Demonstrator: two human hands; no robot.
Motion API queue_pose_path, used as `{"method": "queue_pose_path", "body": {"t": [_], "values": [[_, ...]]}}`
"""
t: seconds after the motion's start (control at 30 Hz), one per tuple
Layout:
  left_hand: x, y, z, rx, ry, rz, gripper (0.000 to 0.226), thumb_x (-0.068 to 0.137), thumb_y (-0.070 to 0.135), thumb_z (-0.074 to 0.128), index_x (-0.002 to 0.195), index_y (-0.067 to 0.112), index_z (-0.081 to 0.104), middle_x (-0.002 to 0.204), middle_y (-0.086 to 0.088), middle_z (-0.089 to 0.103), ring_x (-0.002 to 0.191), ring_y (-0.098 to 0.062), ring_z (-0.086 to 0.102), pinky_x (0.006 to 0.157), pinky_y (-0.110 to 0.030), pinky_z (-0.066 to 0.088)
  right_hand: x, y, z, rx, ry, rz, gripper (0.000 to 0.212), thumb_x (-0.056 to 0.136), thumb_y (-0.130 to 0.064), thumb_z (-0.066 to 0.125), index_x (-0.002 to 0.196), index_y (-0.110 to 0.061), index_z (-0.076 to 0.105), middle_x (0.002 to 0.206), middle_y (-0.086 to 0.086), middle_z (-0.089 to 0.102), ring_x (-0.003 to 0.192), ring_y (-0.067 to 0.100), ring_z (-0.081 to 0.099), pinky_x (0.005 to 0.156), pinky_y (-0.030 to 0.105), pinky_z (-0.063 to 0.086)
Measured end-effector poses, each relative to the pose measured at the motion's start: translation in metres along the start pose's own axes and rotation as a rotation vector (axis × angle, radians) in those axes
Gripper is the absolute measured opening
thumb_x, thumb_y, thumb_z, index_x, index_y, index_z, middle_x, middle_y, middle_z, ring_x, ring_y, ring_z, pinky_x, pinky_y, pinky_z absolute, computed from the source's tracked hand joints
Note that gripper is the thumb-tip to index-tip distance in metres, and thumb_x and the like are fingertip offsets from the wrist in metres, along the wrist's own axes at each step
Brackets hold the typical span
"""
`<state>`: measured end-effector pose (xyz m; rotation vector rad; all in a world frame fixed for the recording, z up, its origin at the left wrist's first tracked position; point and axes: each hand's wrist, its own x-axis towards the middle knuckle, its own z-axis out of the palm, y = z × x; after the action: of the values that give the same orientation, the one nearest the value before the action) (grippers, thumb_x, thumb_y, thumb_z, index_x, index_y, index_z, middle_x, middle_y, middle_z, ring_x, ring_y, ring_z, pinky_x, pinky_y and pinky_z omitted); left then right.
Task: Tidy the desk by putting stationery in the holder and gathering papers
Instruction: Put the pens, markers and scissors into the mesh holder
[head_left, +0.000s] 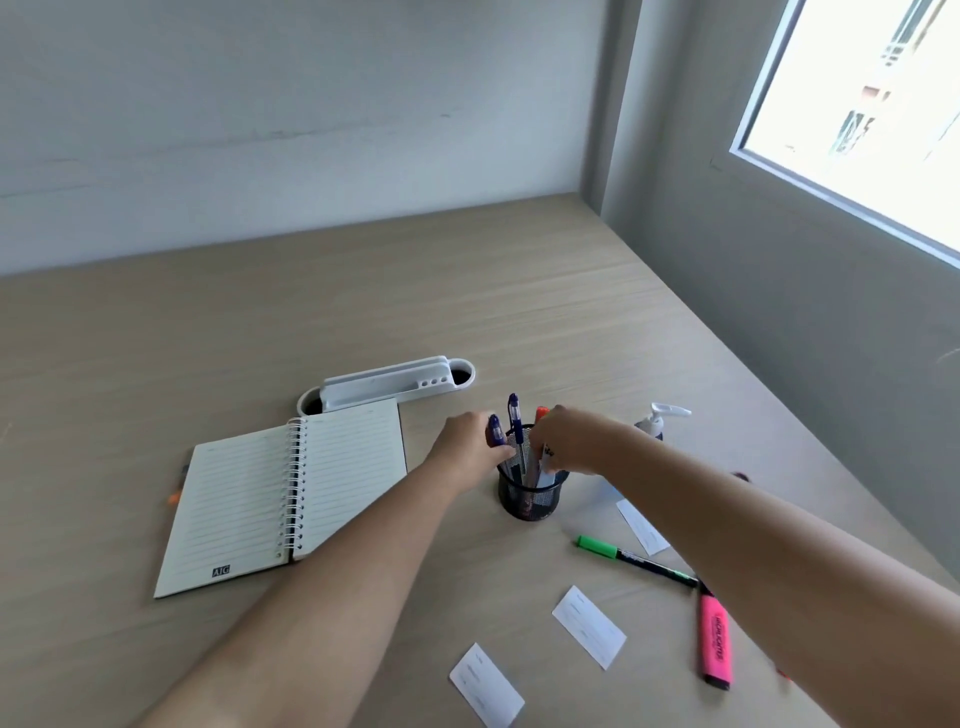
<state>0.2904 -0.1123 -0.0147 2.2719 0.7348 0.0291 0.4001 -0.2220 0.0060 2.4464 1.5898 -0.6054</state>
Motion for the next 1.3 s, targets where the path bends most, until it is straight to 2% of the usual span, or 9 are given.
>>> {"method": "queue_pose_path", "body": {"t": [0.1,0.2,0.43,0.6,0.8,0.93,1.07,1.17,1.3], "values": [[0.000,0.000,0.002,-0.002,0.028,0.013,0.025,0.078,0.019,0.076,0.077,0.012,0.051,0.065,0.006,0.052,0.060,-0.012,0.047,0.055,-0.024,0.037,0.002,0.003,0.010,0.045,0.047,0.036,0.030,0.082,-0.015,0.066,0.112,-0.010,0.064,0.115,0.010,0.064,0.104,0.023,0.060,0.090,0.038,0.053],[0.001,0.004,0.004,-0.027,0.114,0.055,0.023,0.080,0.023,0.074,0.085,0.010,0.056,0.072,-0.001,0.063,0.067,-0.021,0.061,0.064,-0.030,0.048,0.001,0.006,0.012,0.055,0.099,0.056,0.032,0.084,-0.018,0.065,0.114,-0.007,0.062,0.116,0.008,0.063,0.107,0.022,0.058,0.090,0.033,0.051],[0.004,0.005,0.006,-0.021,0.143,0.023,0.028,0.077,0.016,0.078,0.095,0.008,0.057,0.081,-0.012,0.072,0.072,-0.025,0.072,0.074,-0.040,0.058,-0.008,0.011,0.018,0.223,0.261,0.121,0.021,0.083,-0.008,0.063,0.104,-0.010,0.061,0.105,0.009,0.064,0.080,0.017,0.053,0.068,0.026,0.041],[-0.006,0.011,-0.006,0.105,0.328,0.024,0.054,0.079,0.047,0.070,0.112,0.013,0.043,0.081,-0.003,0.061,0.071,-0.024,0.059,0.062,-0.032,0.042,-0.028,0.020,0.022,0.339,0.369,0.178,0.010,0.084,-0.008,0.057,0.091,-0.012,0.063,0.092,0.007,0.066,0.080,0.021,0.056,0.069,0.030,0.045],[-0.042,0.040,0.008,0.289,0.490,0.554,0.025,0.087,0.039,0.051,0.081,0.016,0.058,0.057,0.002,0.060,0.049,-0.023,0.059,0.046,-0.026,0.043,-0.086,0.051,0.027,0.547,0.539,0.383,0.007,0.083,-0.010,0.060,0.084,-0.008,0.066,0.075,0.003,0.056,0.072,0.020,0.050,0.056,0.023,0.037],[-0.057,0.060,0.055,0.387,0.223,0.769,0.017,0.083,0.028,0.052,0.079,0.014,0.059,0.061,-0.002,0.064,0.052,-0.023,0.064,0.046,-0.025,0.044,-0.121,0.067,0.059,0.546,0.465,0.665,0.010,0.082,-0.021,0.056,0.080,-0.014,0.063,0.079,0.006,0.060,0.079,0.026,0.056,0.064,0.027,0.042],[-0.052,0.066,0.102,0.584,-0.206,0.466,0.026,0.091,0.025,0.050,0.111,0.010,0.056,0.112,-0.009,0.059,0.100,-0.033,0.062,0.081,-0.038,0.049,-0.142,0.070,0.104,0.493,0.230,0.773,0.017,0.081,-0.020,0.056,0.081,-0.004,0.062,0.084,0.011,0.059,0.075,0.027,0.056,0.061,0.029,0.048],[-0.042,0.060,0.123,0.682,-0.336,0.366,0.039,0.089,0.028,0.059,0.123,0.011,0.051,0.121,-0.008,0.052,0.111,-0.031,0.057,0.085,-0.042,0.048,-0.144,0.067,0.123,0.440,0.133,0.796,0.032,0.083,-0.021,0.056,0.056,-0.011,0.041,0.062,0.002,0.041,0.055,0.019,0.045,0.049,0.024,0.040],[-0.032,0.049,0.135,0.814,-0.355,0.374,0.031,0.089,0.018,0.058,0.119,0.013,0.054,0.120,-0.007,0.055,0.114,-0.027,0.055,0.087,-0.039,0.046,-0.142,0.062,0.134,0.388,0.099,0.809,0.035,0.084,-0.012,0.054,0.055,-0.015,0.033,0.059,0.000,0.034,0.070,0.025,0.049,0.063,0.027,0.039]]}}
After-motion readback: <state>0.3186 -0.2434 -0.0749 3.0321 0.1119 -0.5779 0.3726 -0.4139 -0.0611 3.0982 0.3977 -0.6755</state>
